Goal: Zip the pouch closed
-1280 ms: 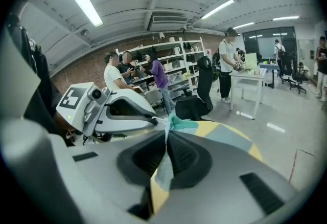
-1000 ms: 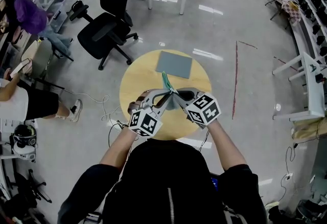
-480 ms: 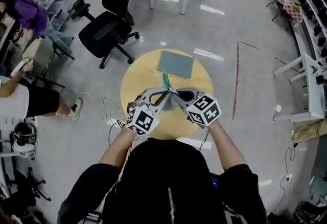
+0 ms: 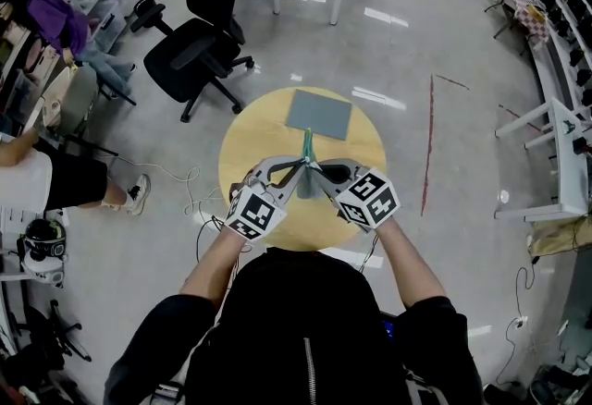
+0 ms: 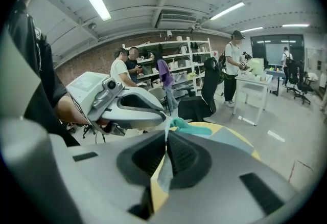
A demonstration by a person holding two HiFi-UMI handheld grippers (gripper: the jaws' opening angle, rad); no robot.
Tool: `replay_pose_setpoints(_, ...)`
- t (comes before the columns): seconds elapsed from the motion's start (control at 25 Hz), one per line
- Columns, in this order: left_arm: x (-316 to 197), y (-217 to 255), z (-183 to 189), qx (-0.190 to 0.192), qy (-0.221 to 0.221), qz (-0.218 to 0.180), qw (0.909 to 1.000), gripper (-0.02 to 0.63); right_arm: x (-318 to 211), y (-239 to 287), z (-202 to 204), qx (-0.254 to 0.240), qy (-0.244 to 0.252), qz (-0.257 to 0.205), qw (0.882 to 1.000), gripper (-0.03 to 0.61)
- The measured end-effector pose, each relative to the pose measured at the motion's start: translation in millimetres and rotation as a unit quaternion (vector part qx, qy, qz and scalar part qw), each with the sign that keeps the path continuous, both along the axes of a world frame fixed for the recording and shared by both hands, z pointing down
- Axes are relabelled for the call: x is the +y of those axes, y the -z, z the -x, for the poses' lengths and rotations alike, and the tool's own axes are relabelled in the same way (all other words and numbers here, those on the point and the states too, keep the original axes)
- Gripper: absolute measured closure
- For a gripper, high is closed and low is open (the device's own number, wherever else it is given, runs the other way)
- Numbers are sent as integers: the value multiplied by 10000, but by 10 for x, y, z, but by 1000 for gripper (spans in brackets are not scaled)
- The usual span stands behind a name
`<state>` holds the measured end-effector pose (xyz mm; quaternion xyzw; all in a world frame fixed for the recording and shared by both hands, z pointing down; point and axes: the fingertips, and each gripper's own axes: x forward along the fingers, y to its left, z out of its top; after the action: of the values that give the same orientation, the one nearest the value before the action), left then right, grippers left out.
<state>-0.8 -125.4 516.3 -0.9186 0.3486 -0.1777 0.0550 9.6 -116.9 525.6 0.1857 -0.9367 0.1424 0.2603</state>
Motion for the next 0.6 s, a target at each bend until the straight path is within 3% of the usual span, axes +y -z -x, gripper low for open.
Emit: replay_pose_setpoints(0.6,1,-167,84,67,265,381,9989,609,139,-86,-39,126,101,-13,9999,568)
